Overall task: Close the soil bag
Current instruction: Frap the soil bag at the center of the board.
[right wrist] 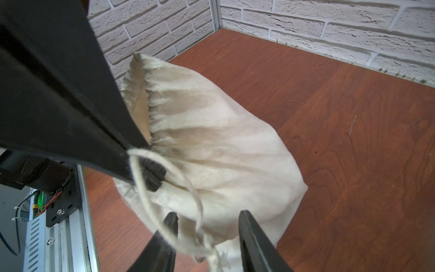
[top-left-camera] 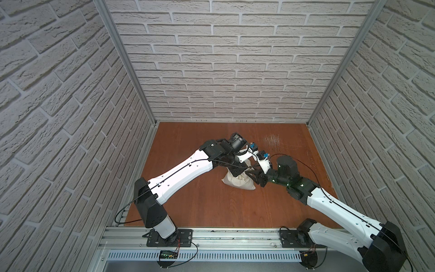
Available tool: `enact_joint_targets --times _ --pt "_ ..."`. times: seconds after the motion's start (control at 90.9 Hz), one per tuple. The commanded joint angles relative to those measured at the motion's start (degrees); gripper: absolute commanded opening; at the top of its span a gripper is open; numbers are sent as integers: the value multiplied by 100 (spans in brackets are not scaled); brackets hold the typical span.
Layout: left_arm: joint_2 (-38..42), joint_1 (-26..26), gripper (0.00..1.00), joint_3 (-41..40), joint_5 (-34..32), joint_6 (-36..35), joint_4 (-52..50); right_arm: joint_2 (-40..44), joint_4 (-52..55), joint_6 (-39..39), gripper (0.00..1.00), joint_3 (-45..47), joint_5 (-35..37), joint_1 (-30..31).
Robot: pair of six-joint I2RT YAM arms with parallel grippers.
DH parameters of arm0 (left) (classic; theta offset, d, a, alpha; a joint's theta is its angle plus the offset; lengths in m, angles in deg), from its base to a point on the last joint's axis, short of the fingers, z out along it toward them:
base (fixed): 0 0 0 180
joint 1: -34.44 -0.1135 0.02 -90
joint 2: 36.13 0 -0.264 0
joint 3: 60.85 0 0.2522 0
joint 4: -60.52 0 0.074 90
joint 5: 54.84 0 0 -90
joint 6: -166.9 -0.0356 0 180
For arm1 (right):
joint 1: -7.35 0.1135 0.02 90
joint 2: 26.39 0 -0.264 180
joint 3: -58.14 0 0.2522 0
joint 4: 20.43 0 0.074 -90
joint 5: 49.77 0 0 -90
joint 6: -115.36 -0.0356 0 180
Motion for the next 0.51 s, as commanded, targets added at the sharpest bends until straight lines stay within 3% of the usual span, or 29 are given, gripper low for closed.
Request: enact_joint_targets --times 0.0,0.209,0.495 --pt "79 43 3 55 55 -125 -199 350 -653 -24 49 63 -154 -19" --pt "58 43 3 149 93 -117 -219 519 -1431 -345 52 530 -314 -218" --pt "26 55 3 195 109 -108 -265 199 -1651 -473 53 458 -556 -460"
